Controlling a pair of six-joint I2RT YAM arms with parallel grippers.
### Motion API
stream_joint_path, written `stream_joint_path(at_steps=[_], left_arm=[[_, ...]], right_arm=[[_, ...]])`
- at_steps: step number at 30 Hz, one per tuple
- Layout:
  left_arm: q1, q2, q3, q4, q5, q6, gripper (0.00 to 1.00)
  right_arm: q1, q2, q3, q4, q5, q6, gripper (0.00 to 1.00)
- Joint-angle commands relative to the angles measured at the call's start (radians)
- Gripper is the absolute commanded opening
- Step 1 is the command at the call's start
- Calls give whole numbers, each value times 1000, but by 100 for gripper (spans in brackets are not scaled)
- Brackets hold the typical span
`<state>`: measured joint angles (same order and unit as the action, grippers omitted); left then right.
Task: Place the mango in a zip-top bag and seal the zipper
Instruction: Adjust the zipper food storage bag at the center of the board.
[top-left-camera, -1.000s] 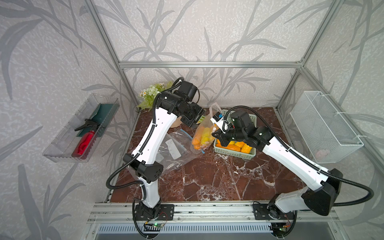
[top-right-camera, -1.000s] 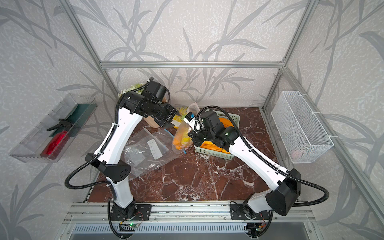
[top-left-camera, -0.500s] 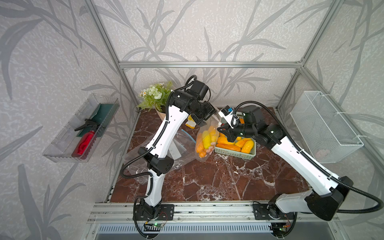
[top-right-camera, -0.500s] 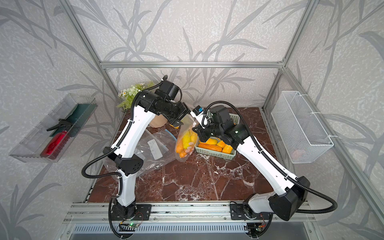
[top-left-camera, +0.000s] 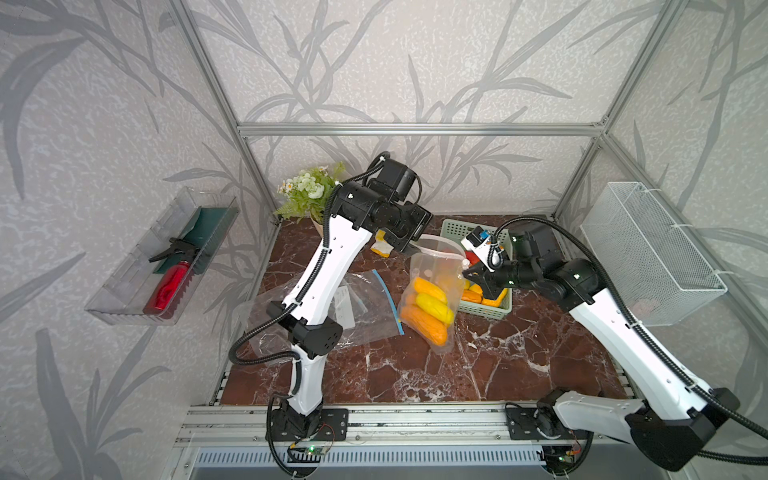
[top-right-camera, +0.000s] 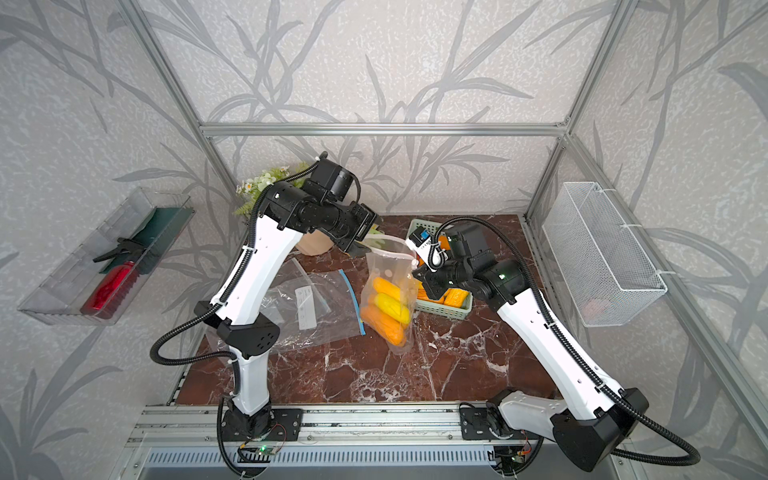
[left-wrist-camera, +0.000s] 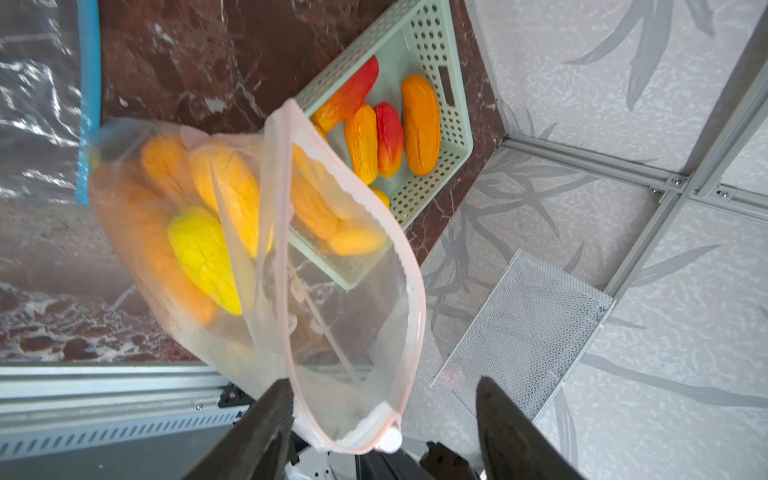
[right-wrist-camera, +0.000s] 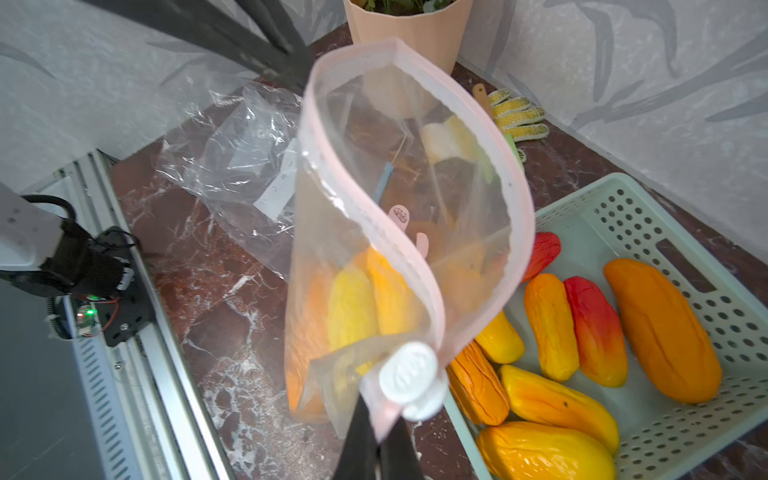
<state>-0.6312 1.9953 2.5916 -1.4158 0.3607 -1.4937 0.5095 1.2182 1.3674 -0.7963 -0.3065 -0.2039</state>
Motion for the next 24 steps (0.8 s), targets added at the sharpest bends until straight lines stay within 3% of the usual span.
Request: stream_joint_path(at_steps=[1, 9, 16, 24], left_arm=[[-46, 9, -10, 2, 90, -175, 69], [-81, -14, -9, -51, 94, -291, 70], [-116, -5, -19, -9, 103, -356, 71], [-163, -6, -26, 89, 32, -455, 71]], right_arm=[[-9, -4, -3, 50, 132, -85, 0], [-10, -40, -18, 135, 200, -139, 0], [-9, -83, -45, 146, 121, -197, 0], [-10, -166, -126, 163, 65, -325, 0]])
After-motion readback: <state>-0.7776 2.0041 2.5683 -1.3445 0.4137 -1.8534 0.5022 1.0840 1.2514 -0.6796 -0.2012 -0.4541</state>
